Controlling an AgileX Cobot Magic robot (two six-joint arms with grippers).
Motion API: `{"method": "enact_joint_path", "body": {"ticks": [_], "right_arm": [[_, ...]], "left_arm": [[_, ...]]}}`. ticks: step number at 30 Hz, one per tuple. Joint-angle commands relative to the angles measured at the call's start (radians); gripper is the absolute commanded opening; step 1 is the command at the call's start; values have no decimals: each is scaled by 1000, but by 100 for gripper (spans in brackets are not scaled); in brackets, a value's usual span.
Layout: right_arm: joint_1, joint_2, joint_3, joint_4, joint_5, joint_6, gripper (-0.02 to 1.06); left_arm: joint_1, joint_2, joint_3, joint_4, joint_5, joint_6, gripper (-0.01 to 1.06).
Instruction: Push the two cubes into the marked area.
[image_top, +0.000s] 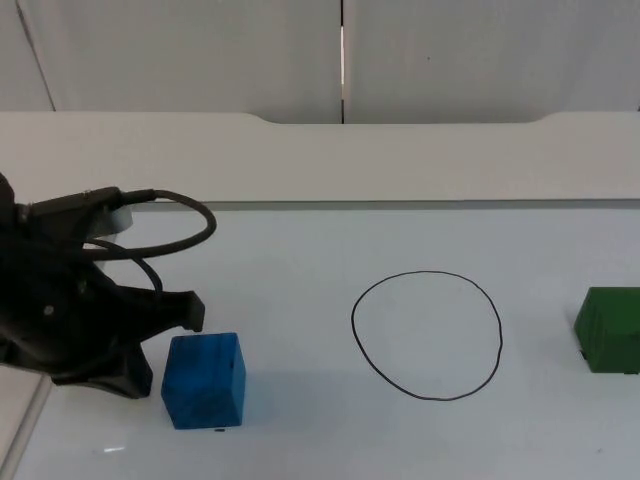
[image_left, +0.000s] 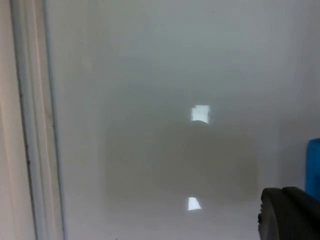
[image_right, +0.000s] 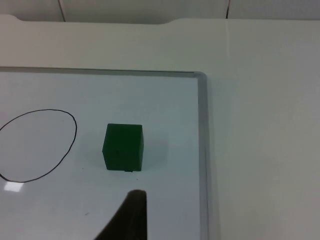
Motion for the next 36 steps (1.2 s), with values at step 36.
{"method": "enact_joint_path", "body": {"ticks": [36], "right_arm": [[-4, -3, 6, -5, -5, 2, 105]], "left_arm": [[-109, 2, -1, -96, -17, 5, 0]]}}
